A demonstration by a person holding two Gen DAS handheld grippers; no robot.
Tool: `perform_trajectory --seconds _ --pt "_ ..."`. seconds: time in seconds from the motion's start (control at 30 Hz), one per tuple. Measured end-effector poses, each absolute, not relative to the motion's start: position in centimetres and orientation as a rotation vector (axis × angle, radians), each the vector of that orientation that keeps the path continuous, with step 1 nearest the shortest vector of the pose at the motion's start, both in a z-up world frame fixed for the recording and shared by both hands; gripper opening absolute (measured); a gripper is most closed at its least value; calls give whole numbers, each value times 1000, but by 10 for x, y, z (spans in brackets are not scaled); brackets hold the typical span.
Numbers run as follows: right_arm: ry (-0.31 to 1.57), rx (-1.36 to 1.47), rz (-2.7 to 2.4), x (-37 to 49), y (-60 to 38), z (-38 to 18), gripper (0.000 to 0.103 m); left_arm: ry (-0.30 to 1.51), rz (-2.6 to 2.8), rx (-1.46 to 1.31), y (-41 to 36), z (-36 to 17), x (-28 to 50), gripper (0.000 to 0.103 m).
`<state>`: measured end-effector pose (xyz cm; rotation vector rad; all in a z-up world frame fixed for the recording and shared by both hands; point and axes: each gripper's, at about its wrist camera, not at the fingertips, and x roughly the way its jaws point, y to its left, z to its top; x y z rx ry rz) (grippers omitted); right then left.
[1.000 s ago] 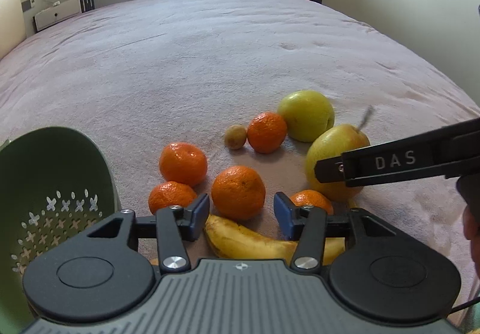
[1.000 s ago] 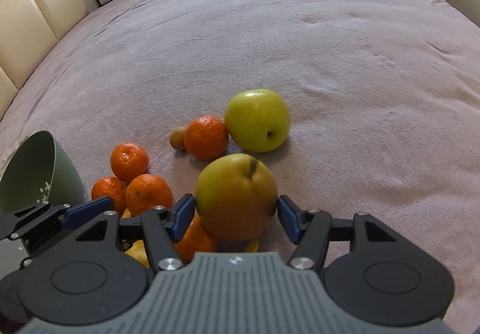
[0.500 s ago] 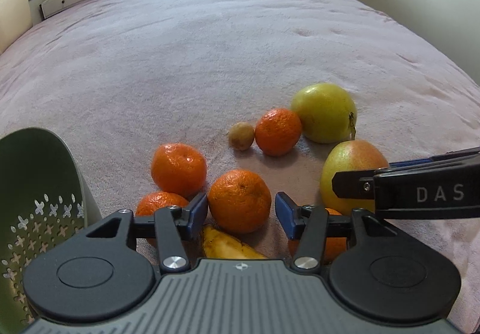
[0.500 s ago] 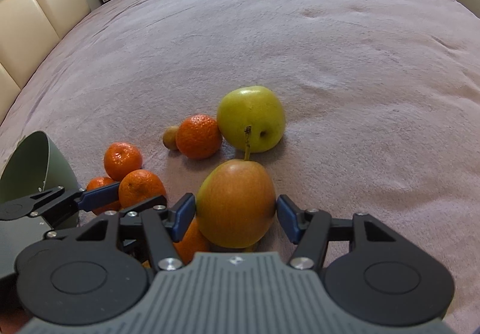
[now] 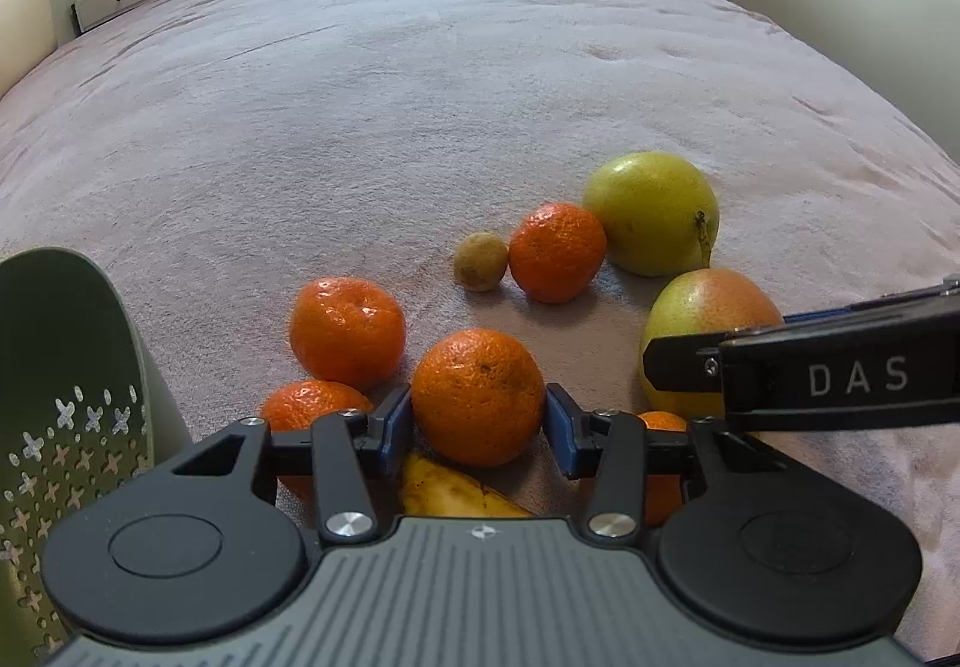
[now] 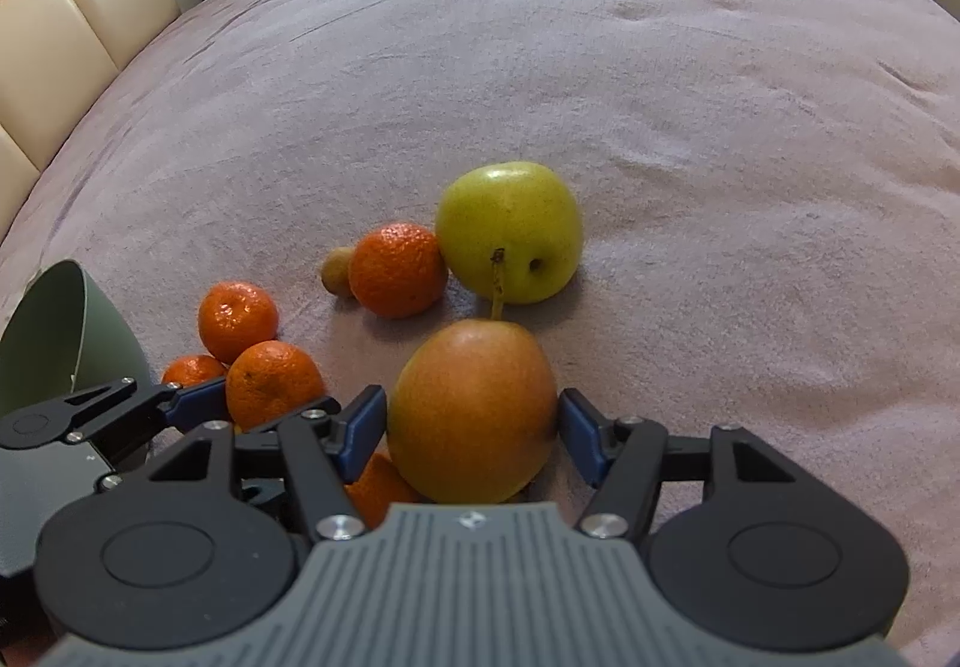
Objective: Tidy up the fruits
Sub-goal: 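Lift the tangerine with the left tool while the right tool carries the pear to the colander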
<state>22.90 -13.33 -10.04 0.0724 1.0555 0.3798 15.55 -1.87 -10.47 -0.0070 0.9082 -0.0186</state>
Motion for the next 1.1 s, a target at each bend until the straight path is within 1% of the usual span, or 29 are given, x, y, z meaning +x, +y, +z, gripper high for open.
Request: perform_trajectory --seconds 0.27,0.53,0.83,1.1 --pt "1012 47 375 221 -133 -87 60 863 -11 15 -22 -86 146 51" --pt "944 62 387 209 -134 -63 60 807 10 38 -19 -56 130 51" --pt "859 45 429 192 -116 -36 60 763 64 -13 9 -26 110 51" --pt "828 21 497 178 -92 -24 60 740 118 -79 39 -6 93 51"
